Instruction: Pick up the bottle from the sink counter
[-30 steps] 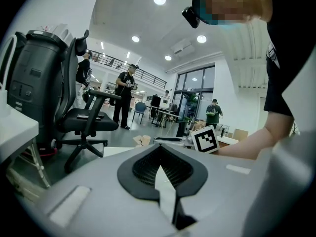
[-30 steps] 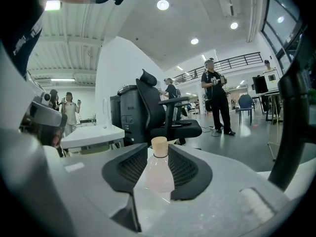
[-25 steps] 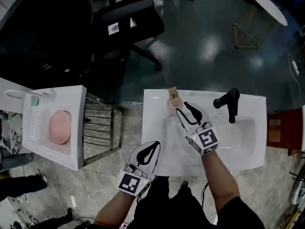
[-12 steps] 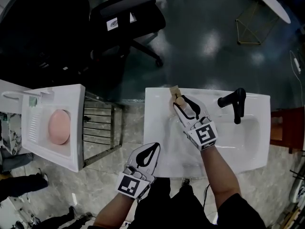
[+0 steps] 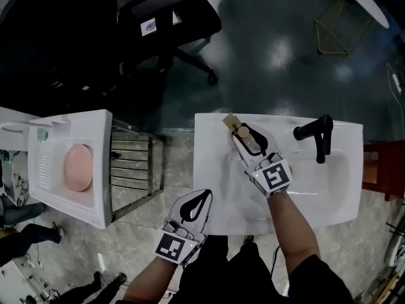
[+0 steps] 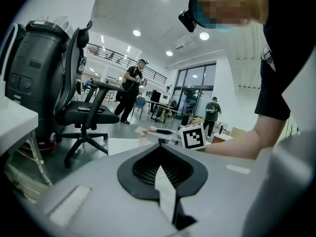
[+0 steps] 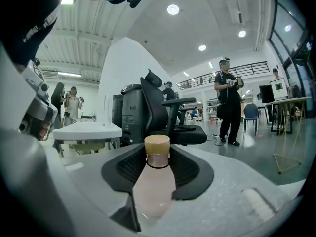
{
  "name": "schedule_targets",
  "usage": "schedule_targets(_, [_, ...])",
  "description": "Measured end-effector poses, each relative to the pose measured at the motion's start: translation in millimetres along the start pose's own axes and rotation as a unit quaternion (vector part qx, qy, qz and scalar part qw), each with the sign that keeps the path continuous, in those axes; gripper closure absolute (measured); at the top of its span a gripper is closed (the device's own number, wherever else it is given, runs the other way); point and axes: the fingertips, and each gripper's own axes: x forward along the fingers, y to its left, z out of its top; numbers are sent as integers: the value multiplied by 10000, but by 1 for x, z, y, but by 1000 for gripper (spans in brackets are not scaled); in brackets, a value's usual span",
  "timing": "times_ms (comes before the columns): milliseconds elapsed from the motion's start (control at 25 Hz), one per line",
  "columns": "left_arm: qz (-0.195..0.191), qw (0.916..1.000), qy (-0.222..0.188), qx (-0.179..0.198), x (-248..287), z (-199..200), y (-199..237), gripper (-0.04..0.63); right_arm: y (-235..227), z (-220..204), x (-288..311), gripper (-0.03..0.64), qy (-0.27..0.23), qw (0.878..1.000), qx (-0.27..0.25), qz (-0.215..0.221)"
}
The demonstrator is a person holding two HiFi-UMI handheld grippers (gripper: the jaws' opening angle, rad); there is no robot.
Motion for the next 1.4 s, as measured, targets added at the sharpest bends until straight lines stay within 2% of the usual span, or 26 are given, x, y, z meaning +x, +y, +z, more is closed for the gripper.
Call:
schedule_targets(360, [-40, 10000, 46, 11, 0, -6, 3, 592, 1, 7, 0, 469, -239, 9997, 4, 16])
schedule_targets(880, [-40, 10000, -3, 32, -6, -2, -2, 592, -5, -2, -1, 477, 68, 9996, 222, -159])
schedule_targets(1400, [86, 9999, -136, -13, -12, 5, -31, 592, 10, 25, -34, 477, 197, 9996, 214, 24])
